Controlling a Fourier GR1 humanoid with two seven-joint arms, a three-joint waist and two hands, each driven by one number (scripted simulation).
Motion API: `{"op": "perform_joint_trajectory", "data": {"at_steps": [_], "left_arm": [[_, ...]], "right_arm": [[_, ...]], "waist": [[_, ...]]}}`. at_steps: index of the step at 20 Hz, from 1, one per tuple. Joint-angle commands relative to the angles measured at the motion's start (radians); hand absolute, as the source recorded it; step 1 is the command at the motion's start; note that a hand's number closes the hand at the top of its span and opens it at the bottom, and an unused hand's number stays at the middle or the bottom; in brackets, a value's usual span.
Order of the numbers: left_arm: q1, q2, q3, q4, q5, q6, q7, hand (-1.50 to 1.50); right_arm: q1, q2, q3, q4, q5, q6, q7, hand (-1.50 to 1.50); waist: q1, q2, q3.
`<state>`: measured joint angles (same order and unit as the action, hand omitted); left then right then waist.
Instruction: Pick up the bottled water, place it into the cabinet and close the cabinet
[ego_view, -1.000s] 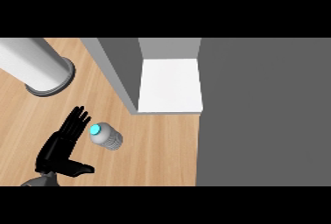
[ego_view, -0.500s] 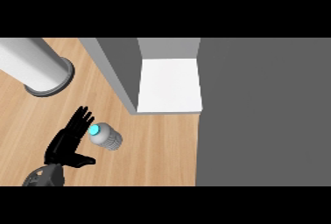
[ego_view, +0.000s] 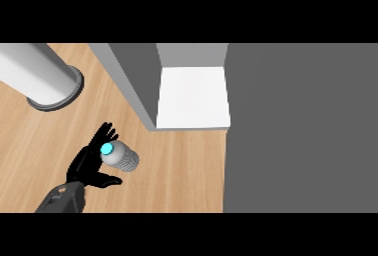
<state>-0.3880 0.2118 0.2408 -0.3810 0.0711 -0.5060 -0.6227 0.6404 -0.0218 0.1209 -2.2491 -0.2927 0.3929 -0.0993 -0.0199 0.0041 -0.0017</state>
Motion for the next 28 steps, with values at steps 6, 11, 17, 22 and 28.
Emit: {"op": "perform_joint_trajectory", "data": {"at_steps": [6,11,17,22,28], "left_arm": [[-0.065,-0.027,0.005,0.157,-0.016,-0.056,-0.107,-1.50],[-0.065,-0.050,0.014,0.158,0.012,-0.129,-0.085,-1.50],[-0.109,0.002,0.035,0.184,0.040,-0.214,-0.020,-1.50],[-0.120,-0.067,0.022,0.172,0.041,-0.215,-0.014,-1.50],[-0.122,-0.123,-0.014,0.140,0.010,-0.175,-0.049,1.50]], "right_arm": [[0.006,0.011,0.009,0.032,0.027,0.009,-0.032,-1.50],[-0.023,0.021,0.041,0.063,0.058,-0.014,-0.032,-1.50],[-0.042,-0.006,0.001,0.058,-0.004,0.009,-0.003,-1.50],[-0.097,-0.003,-0.023,0.107,-0.018,0.004,-0.012,-1.50],[-0.093,-0.009,-0.020,0.099,-0.016,-0.004,0.011,-1.50]], "waist": [[-0.007,0.003,-0.001],[-0.002,0.001,-0.001],[-0.006,0.003,-0.001],[-0.006,0.005,-0.001],[-0.009,0.005,-0.001]]}}
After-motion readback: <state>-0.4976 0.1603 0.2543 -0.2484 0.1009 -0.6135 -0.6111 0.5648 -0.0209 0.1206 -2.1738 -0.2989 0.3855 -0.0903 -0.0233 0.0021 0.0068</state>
